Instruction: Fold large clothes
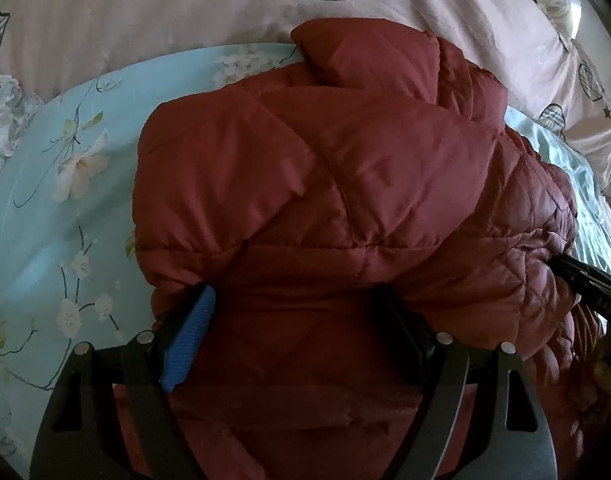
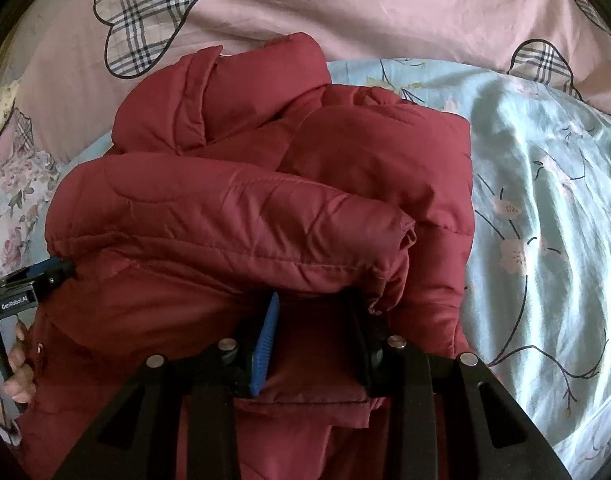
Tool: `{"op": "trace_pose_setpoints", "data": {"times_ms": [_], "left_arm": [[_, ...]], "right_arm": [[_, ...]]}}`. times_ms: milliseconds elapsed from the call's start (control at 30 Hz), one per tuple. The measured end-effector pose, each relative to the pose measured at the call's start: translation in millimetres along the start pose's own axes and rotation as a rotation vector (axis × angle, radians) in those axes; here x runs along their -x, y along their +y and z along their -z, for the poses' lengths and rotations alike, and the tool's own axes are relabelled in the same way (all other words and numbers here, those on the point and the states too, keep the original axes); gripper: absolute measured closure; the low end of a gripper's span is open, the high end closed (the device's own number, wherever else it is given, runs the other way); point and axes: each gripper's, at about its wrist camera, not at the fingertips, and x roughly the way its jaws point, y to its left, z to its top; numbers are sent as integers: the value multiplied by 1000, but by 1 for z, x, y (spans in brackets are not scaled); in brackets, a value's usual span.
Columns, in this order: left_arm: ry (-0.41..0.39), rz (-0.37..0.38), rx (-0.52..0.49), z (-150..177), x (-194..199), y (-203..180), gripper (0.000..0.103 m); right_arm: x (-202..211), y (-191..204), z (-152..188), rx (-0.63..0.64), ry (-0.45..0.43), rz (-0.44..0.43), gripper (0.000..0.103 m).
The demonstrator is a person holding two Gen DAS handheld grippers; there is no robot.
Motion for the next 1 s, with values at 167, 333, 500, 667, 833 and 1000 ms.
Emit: {"op": "trace_pose_setpoints", "data": {"times_ms": [167, 333, 500, 667, 833, 1000], "left_arm": [[11, 41, 22, 1, 19, 5, 20], [-4, 66, 48, 24, 56, 17, 20], [8, 78, 84, 71, 91, 30, 20], [25, 58, 136, 112, 114, 47, 20], [35, 46, 168, 137, 130, 56, 20], [37, 35, 161, 153, 142, 56, 20]], "right_arm": [[29, 1, 2, -24, 0, -37, 62], [70, 0, 22, -39, 4, -84, 49], [102, -6, 49, -83, 16, -130, 42], [130, -16, 78, -127, 13, -141, 40], [149, -21, 100, -139, 19, -135, 36], [167, -30, 122, -150, 19, -109, 31]]}}
